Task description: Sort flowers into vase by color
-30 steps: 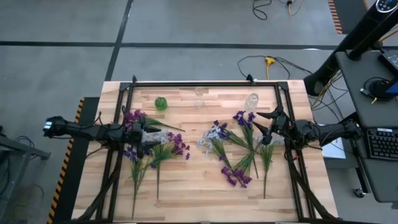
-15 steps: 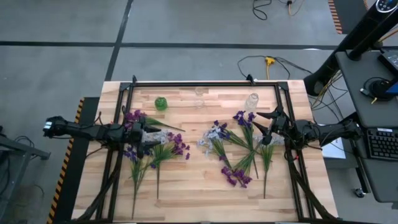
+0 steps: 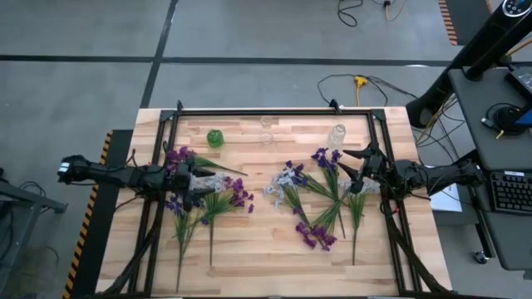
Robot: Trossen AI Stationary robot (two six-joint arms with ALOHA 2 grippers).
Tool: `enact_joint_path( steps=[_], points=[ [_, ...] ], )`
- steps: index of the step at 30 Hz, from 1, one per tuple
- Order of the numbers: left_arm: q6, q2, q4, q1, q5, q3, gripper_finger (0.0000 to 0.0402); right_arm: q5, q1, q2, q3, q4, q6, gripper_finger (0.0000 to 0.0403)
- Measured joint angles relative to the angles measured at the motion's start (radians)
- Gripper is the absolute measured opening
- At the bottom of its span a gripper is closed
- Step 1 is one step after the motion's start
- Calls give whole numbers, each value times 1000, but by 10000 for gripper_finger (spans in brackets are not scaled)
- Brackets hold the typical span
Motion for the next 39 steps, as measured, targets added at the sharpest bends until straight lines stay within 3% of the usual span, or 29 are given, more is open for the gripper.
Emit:
enact_joint_path(
  steps=[16, 20, 23, 26, 32, 39],
  points=[
    [-3, 0, 3, 1, -26, 0, 294, 0, 0, 0, 0, 0, 0, 219],
    [-191, 1, 71, 1, -33, 0, 294, 0, 0, 0, 0, 0, 0, 219],
    [-215, 2, 181, 2, -62, 0, 294, 19, 0, 0, 0, 11, 12, 219],
    [-240, 2, 316, 2, -62, 0, 294, 52, 0, 0, 0, 39, 89, 219],
    [-192, 4, 397, 3, -103, 0, 294, 36, 0, 0, 0, 35, 497, 219],
    [-299, 33, 397, 3, -140, 0, 294, 36, 0, 0, 0, 40, 540, 219]
  ],
)
